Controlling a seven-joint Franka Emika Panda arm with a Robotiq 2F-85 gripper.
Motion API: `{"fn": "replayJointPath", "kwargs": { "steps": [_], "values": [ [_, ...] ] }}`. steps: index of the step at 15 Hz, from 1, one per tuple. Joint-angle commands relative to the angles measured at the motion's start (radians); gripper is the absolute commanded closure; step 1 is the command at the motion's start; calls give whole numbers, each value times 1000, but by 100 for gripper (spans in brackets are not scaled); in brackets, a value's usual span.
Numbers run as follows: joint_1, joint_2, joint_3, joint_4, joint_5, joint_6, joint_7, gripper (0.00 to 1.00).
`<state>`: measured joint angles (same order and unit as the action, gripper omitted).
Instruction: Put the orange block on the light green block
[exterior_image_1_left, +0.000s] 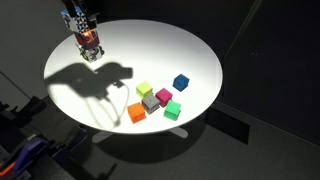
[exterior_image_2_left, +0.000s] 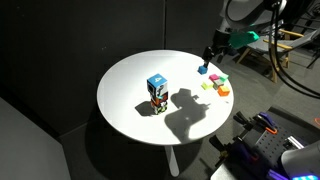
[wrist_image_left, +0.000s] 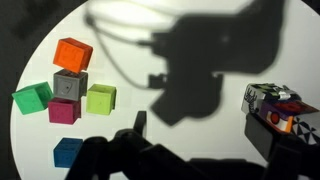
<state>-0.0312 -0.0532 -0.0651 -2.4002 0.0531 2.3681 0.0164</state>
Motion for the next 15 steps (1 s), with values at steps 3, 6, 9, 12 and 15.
{"fn": "replayJointPath", "kwargs": {
  "steps": [3,6,9,12,15],
  "values": [
    [-13,9,0,-1,-2,3,4,0],
    [-30,26,-15,0,0,18,7,0],
    [-53,58,-34,6,18,49,-20,0],
    [-70,104,-46,14,49,110,-58,0],
    [-81,169,-47,31,91,195,-49,0]
  ]
}}
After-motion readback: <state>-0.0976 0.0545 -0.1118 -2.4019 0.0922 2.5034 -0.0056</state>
